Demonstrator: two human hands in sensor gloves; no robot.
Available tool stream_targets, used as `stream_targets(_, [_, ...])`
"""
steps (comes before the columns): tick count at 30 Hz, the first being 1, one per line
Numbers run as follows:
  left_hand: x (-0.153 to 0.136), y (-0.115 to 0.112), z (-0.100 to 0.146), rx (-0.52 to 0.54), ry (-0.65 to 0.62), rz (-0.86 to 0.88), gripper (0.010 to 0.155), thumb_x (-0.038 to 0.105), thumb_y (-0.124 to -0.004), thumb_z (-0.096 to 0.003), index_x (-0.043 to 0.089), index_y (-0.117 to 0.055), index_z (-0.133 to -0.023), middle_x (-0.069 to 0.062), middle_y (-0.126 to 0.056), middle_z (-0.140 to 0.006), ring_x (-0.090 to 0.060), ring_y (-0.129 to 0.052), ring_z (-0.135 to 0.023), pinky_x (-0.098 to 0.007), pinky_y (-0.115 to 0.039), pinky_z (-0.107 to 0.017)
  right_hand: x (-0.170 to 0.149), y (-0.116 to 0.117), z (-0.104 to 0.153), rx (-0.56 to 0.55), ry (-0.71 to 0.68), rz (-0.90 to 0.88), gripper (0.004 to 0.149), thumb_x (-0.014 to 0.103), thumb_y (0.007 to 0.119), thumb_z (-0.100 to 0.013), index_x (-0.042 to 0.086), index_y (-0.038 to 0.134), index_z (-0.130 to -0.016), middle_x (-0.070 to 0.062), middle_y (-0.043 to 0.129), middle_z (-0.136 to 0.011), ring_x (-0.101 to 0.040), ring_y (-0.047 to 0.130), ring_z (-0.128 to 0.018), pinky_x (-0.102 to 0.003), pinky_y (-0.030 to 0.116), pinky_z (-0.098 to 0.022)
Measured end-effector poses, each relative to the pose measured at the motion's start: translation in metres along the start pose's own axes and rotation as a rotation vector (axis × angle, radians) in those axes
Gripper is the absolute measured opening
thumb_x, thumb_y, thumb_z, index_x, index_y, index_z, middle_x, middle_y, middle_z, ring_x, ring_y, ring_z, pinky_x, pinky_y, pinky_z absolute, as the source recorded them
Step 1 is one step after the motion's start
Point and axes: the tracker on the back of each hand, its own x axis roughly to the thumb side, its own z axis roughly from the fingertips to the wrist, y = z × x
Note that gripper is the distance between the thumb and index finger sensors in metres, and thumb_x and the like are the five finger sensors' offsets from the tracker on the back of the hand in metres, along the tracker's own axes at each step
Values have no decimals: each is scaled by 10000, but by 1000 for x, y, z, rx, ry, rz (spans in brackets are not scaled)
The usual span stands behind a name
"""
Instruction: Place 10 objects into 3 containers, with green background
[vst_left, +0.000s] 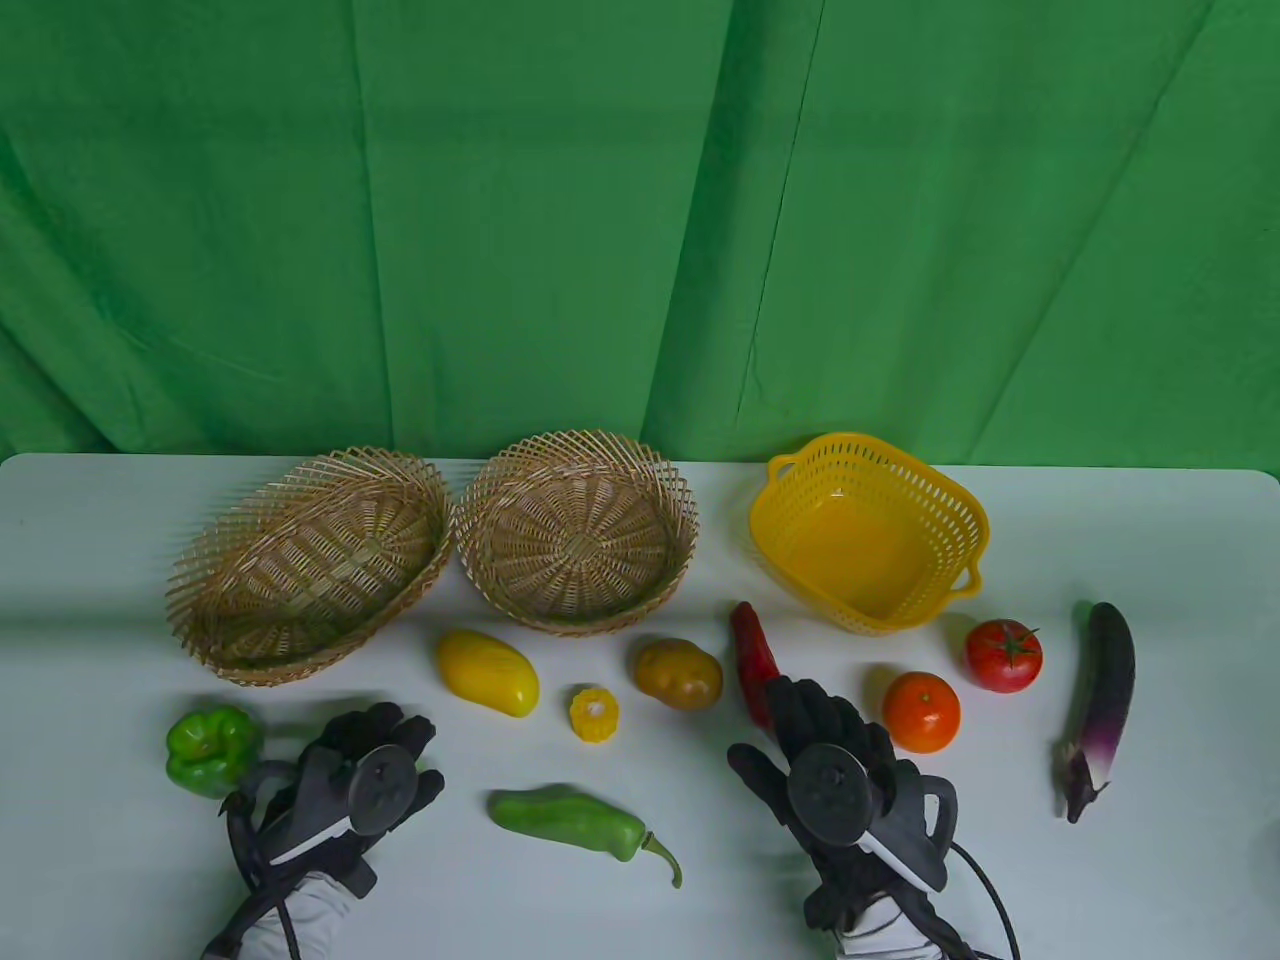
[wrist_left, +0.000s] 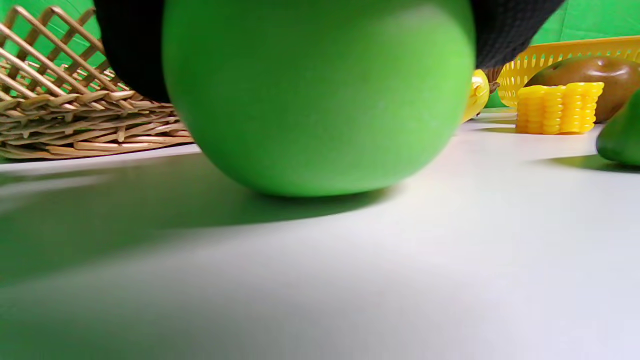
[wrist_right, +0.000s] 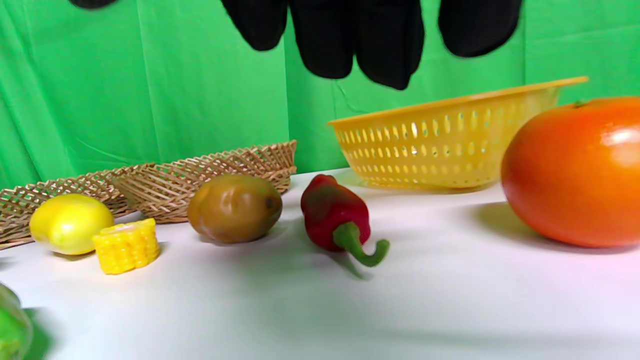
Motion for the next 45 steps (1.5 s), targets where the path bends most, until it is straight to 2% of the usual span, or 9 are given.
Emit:
stream_targets(12, [-1, 21, 0, 50, 15, 30, 657, 648, -667, -522, 330, -643, -1098, -127, -685, -1136, -413, -763, -994, -616, -748, -615, 1, 4, -1, 12, -3, 5, 784, 672, 518, -550, 192, 448, -1166, -205, 577, -1182, -521, 630, -1014, -728, 512, -716])
stream_targets(20, [-3, 49, -9, 138, 39, 55, 658, 647, -666, -521, 331, -640, -1098, -123, -682, -1138, -410, -760, -997, -614, -748, -618, 1, 4, -1, 12, -2, 3, 784, 672, 518, -551, 192, 449, -1166, -203, 575, -1183, -521, 629, -1014, -729, 511, -716])
stream_targets(25, [-14, 70, -20, 220, 95, 89, 659, 649, -666, -518, 336, -639, -1097, -118, -679, -1140, -404, -759, -1000, -612, -748, -622, 2, 6, -1, 21, -4, 7, 783, 673, 518, -551, 194, 449, -1166, -205, 575, -1183, -523, 630, -1013, -728, 510, -717])
stream_targets(32, [-37, 92, -50, 305, 232, 74, 659, 655, -653, -521, 342, -619, -1100, -112, -662, -1144, -400, -746, -1006, -605, -745, -629, 5, 2, 0, 6, -12, 7, 784, 673, 518, -550, 193, 448, -1166, -206, 575, -1184, -522, 628, -1015, -729, 510, -717])
stream_targets(38, [-51, 99, -77, 272, 337, -7, 660, 658, -647, -521, 349, -607, -1102, -105, -649, -1150, -387, -737, -1016, -600, -743, -636, 1, -1, 0, -3, 3, 4, 785, 673, 518, -550, 192, 450, -1166, -206, 575, -1183, -522, 627, -1015, -730, 510, -716])
stream_targets(45, [-70, 90, -100, 198, 472, -125, 659, 664, -630, -526, 357, -584, -1107, -95, -632, -1156, -377, -728, -1025, -591, -741, -646, 1, -1, 0, 5, 8, 5, 784, 672, 518, -551, 192, 451, -1167, -207, 573, -1184, -522, 628, -1014, -730, 509, -716])
